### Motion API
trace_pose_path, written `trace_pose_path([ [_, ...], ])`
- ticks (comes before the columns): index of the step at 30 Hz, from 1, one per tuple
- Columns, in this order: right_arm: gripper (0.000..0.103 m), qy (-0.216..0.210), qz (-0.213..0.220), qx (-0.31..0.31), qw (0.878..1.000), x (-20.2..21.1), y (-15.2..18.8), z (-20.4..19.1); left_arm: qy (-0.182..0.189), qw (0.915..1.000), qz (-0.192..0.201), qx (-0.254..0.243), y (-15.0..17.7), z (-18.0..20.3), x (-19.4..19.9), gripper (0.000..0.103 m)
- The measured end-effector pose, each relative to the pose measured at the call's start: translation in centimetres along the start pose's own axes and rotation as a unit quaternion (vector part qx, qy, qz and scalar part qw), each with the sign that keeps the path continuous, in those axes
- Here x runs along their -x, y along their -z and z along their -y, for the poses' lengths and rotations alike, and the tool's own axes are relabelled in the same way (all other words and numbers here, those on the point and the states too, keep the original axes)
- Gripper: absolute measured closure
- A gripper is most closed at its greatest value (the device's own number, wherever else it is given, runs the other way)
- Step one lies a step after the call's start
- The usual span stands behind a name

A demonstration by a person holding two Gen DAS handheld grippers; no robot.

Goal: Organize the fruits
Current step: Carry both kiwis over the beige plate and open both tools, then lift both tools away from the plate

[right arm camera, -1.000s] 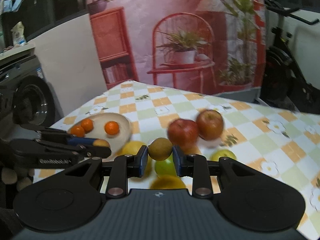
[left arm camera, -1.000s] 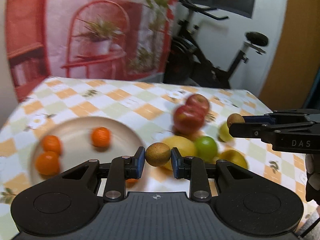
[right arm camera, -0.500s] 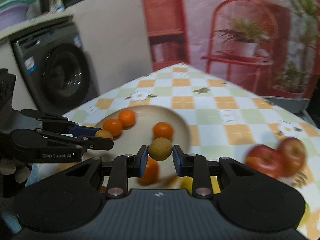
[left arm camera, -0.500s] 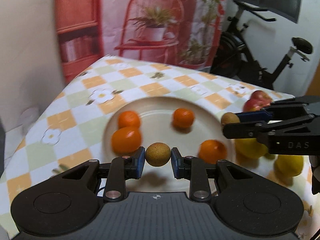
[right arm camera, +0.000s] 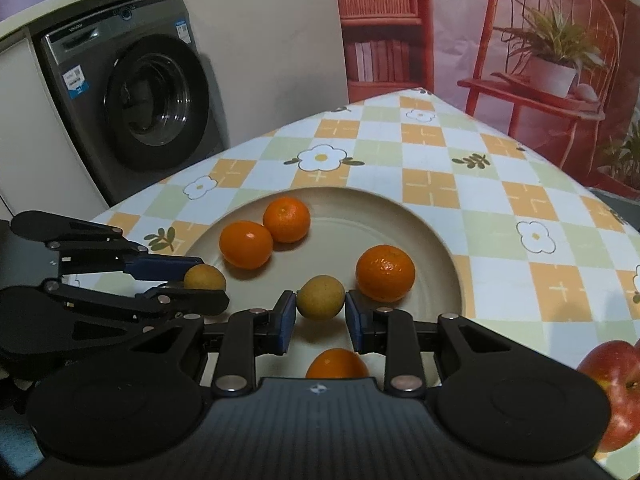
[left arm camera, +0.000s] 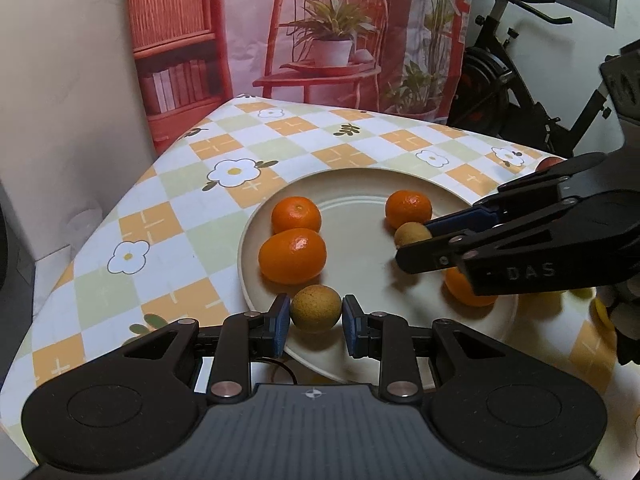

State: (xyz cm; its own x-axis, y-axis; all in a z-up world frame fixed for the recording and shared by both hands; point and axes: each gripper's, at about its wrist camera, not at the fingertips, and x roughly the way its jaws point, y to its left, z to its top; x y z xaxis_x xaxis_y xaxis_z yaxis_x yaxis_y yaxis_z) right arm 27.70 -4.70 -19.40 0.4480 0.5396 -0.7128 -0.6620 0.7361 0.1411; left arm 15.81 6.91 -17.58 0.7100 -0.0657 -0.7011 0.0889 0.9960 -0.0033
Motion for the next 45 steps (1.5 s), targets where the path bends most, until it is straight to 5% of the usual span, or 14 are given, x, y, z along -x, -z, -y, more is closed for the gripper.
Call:
trace_pose_path([
  [12,0.072,0.011,0.027,0.003,1.0,4.0,0.0,-0.6,-0.042,0.9977,0.045,0.029,-0.9,1.0,5.2,0.062],
  [23,0.072,0.114,0.135,-0.072,0.982,14.9,3.4,0.6,-0.091,0.9842,0.15,-0.022,-3.1,5.6,11.3,0.058],
  [33,0.072,0.178,0.197,-0.135,0.955,23.1,5.7,2.2,-0.044,0.9832,0.177,0.012,-6.5,7.8,14.1,0.045],
  [45,0.067,0.181,0.127,-0.134,0.966,22.9,9.7,4.0,0.057,0.9933,0.099,-0.015,-3.7,10.2,8.4,0.045],
])
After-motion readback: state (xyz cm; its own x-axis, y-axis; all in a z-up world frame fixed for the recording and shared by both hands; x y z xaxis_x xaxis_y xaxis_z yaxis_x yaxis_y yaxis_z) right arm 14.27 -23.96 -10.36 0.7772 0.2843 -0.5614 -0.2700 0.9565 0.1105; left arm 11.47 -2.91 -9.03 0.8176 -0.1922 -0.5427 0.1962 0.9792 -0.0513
